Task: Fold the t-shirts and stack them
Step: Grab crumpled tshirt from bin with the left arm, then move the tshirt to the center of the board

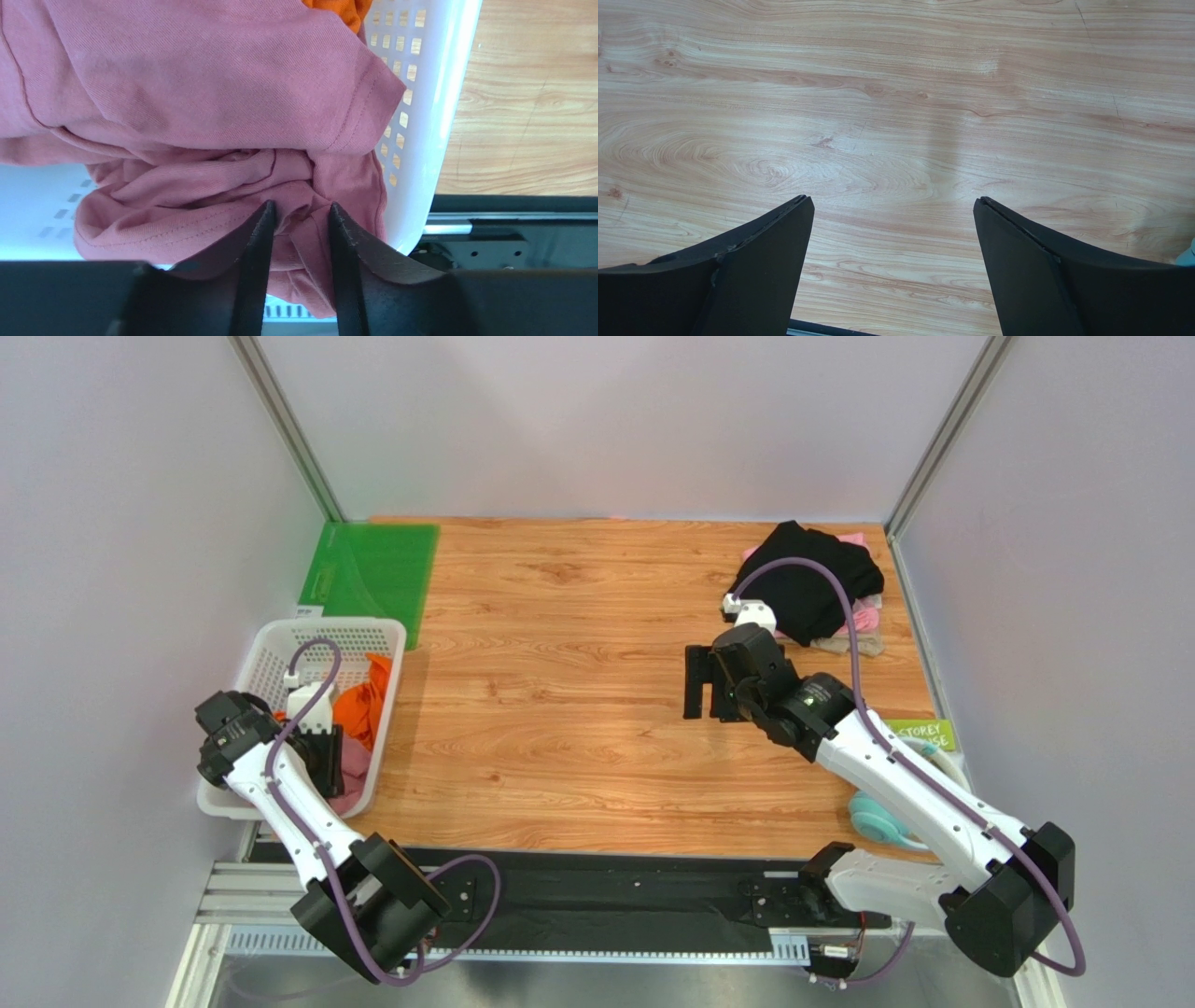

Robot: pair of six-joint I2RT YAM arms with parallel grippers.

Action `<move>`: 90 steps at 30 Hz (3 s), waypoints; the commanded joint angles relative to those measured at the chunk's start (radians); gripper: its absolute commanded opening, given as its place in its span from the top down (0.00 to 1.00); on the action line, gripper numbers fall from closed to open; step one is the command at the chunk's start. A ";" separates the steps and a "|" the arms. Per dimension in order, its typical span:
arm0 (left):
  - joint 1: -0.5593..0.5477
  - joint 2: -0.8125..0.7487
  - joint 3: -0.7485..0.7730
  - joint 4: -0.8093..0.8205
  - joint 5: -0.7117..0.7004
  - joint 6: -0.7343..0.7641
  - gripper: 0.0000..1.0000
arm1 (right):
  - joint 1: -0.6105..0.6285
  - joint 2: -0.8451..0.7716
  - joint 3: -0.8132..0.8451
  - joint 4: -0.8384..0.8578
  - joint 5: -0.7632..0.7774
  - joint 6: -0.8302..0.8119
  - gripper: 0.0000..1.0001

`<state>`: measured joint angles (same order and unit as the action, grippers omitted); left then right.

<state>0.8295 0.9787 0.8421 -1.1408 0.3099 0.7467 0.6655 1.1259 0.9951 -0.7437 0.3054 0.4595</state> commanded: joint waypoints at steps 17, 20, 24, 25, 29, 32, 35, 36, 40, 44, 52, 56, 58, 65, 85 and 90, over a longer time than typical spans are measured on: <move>0.008 0.038 0.572 -0.221 0.357 -0.162 1.00 | 0.005 -0.057 0.005 0.010 -0.003 -0.002 0.14; 0.008 0.107 0.853 -0.253 0.452 -0.269 1.00 | 0.003 -0.069 0.007 0.009 -0.005 -0.004 0.15; 0.010 0.130 1.075 -0.130 0.544 -0.476 1.00 | 0.005 -0.097 -0.001 0.015 -0.008 -0.002 0.16; 0.008 0.123 1.092 -0.081 0.561 -0.524 1.00 | 0.005 -0.106 -0.006 0.018 -0.006 -0.002 0.17; 0.010 0.107 1.205 0.191 0.618 -0.838 1.00 | 0.005 -0.143 -0.022 0.024 -0.003 -0.007 0.17; 0.010 0.162 1.345 0.268 0.666 -1.001 1.00 | 0.005 -0.162 -0.027 0.029 0.000 -0.007 0.18; 0.008 0.186 1.426 0.402 0.689 -1.102 1.00 | 0.005 -0.184 -0.044 0.033 0.003 -0.007 0.18; 0.010 0.183 1.437 0.455 0.673 -1.160 1.00 | 0.005 -0.189 -0.052 0.036 0.004 -0.008 0.18; 0.010 0.286 1.723 0.625 0.603 -1.340 1.00 | 0.005 -0.201 -0.061 0.038 0.011 -0.013 0.19; 0.008 0.333 1.760 0.772 0.544 -1.515 1.00 | 0.005 -0.213 -0.079 0.046 0.006 0.001 0.20; 0.008 0.235 1.615 1.252 0.676 -1.707 1.00 | 0.005 -0.250 -0.113 0.067 0.000 0.004 0.21; 0.008 0.186 1.623 1.343 0.715 -1.762 1.00 | 0.005 -0.264 -0.130 0.090 -0.017 0.013 0.22; 0.008 0.164 1.620 1.395 0.725 -1.802 1.00 | 0.005 -0.270 -0.136 0.093 -0.019 0.018 0.22; 0.008 0.175 1.675 1.481 0.715 -1.945 1.00 | 0.005 -0.293 -0.158 0.104 -0.020 0.010 0.23; 0.042 0.140 1.499 1.552 0.758 -1.994 1.00 | 0.005 -0.290 -0.193 0.173 -0.167 0.011 0.22; 0.040 0.088 1.350 1.552 0.825 -1.888 1.00 | 0.029 -0.269 -0.199 0.257 -0.374 0.015 0.20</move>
<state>0.8593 1.0943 2.2803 0.4156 1.0946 -1.2102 0.6674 0.8490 0.7990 -0.5945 0.1104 0.4675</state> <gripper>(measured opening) 0.007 0.792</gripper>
